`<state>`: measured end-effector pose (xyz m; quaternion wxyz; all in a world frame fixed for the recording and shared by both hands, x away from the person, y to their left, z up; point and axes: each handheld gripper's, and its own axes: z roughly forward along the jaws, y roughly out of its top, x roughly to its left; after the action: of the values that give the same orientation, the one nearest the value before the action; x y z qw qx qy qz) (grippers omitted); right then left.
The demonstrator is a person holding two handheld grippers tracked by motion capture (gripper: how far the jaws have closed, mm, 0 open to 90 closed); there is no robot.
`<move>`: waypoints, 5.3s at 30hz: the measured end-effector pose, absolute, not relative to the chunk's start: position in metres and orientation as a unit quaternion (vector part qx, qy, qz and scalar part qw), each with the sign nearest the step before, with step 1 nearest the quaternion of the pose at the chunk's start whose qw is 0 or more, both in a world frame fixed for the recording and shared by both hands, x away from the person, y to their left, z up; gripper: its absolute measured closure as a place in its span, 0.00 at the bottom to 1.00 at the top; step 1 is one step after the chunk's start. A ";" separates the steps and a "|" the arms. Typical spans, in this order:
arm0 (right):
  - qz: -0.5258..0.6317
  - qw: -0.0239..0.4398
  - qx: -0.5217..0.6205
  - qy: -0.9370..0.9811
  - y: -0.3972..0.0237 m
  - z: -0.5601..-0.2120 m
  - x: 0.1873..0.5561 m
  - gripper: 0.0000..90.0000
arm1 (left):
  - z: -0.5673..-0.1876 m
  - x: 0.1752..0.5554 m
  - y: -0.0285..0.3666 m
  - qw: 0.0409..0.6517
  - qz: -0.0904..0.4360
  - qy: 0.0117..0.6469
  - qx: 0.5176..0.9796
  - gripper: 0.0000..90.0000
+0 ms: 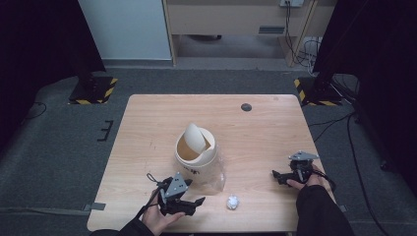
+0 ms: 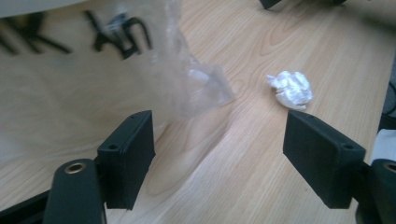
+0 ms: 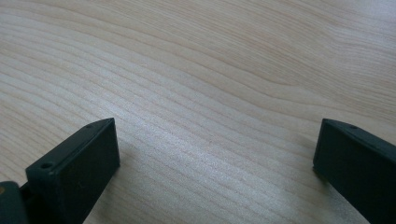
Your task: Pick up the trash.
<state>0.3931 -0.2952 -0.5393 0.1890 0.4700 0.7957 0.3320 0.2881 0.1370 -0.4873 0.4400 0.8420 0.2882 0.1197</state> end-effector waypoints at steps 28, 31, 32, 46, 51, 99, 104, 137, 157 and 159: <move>0.332 0.189 0.470 0.796 -0.295 -0.539 0.393 0.01 | -0.498 0.292 0.074 0.450 0.079 0.238 0.857 0.38; 0.332 0.189 0.470 0.796 -0.295 -0.539 0.393 0.01 | -0.500 0.293 0.068 0.448 0.074 0.236 0.859 0.39; 0.332 0.189 0.470 0.796 -0.295 -0.539 0.393 0.01 | -0.502 0.293 0.066 0.448 0.071 0.236 0.860 0.39; 0.332 0.189 0.469 0.796 -0.295 -0.539 0.393 0.01 | -0.515 0.299 0.045 0.422 0.057 0.217 0.878 0.42; 0.332 0.188 0.469 0.796 -0.295 -0.539 0.393 0.01 | -0.520 0.300 0.039 0.416 0.056 0.212 0.883 0.43; 0.333 0.188 0.470 0.796 -0.295 -0.539 0.393 0.01 | -0.482 0.294 0.077 0.439 0.051 0.223 0.869 0.71; 0.332 0.188 0.470 0.795 -0.295 -0.539 0.393 0.01 | -0.475 0.291 0.090 0.448 0.052 0.227 0.863 0.71; 0.332 0.189 0.470 0.796 -0.295 -0.539 0.393 0.01 | -0.435 0.284 0.202 0.537 0.129 0.324 0.768 0.70; 0.333 0.188 0.470 0.796 -0.295 -0.539 0.393 0.01 | -0.410 0.299 0.227 0.586 0.198 0.358 0.699 0.69; 0.333 0.188 0.470 0.796 -0.295 -0.539 0.393 0.01 | -0.408 0.303 0.230 0.590 0.199 0.363 0.693 0.69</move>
<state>0.3931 -0.2951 -0.5393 0.1880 0.4701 0.7956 0.3327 0.3035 0.2295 -0.4082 0.5905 0.6929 0.3629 0.1989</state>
